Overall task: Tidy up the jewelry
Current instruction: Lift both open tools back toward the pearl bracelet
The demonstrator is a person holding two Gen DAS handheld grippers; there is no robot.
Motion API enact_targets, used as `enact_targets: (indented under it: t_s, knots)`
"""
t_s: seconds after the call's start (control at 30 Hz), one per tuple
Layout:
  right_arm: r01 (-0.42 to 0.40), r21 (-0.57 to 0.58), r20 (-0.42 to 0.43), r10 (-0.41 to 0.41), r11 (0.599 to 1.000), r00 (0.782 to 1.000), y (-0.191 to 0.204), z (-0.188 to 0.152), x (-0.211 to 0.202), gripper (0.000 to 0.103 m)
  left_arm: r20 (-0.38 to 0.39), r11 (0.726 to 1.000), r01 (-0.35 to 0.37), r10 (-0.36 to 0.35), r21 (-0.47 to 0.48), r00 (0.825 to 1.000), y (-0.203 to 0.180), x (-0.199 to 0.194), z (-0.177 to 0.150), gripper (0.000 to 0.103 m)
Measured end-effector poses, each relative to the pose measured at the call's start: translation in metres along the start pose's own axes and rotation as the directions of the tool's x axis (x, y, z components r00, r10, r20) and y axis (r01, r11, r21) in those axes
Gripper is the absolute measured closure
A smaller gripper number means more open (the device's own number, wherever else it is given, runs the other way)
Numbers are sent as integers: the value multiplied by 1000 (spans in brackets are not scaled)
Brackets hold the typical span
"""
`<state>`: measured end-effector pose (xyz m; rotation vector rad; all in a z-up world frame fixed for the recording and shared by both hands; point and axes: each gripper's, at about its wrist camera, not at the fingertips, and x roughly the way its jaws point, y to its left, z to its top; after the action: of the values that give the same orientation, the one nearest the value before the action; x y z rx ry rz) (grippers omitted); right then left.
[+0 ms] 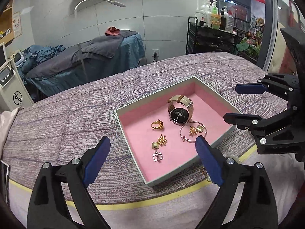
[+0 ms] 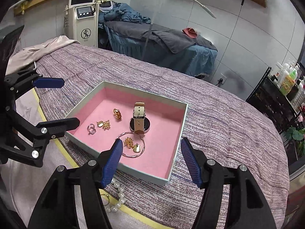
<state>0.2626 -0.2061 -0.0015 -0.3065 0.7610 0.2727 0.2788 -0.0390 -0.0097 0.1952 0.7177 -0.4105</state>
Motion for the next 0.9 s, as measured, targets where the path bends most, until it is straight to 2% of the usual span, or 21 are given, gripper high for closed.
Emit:
enact_targets:
  t_s: [0.2,0.43,0.6,0.73,0.9]
  knots:
    - [-36,63,21,35,997,999,-2,-24,-18,40,13,1000,4,-4,-9,1000,-7,-19,-29,13]
    - [-69,90,-32,72,994,997,8,-51,-13,40,-8,1000,16,-16,-20,1000,-22,-26,-64,13]
    - [-83,86,-92,91,993,992,16,-60,5,59,-27,1000,18,-19,-12,999,-32,-24,-79,13]
    - [-95,82,-123,104,992,987,23,-58,17,62,-30,1000,18,-18,-4,999,-37,-23,-82,13]
    - [-101,40,-173,107,994,979,34,-56,34,74,-32,1000,28,-28,-5,999,-39,-22,-83,13]
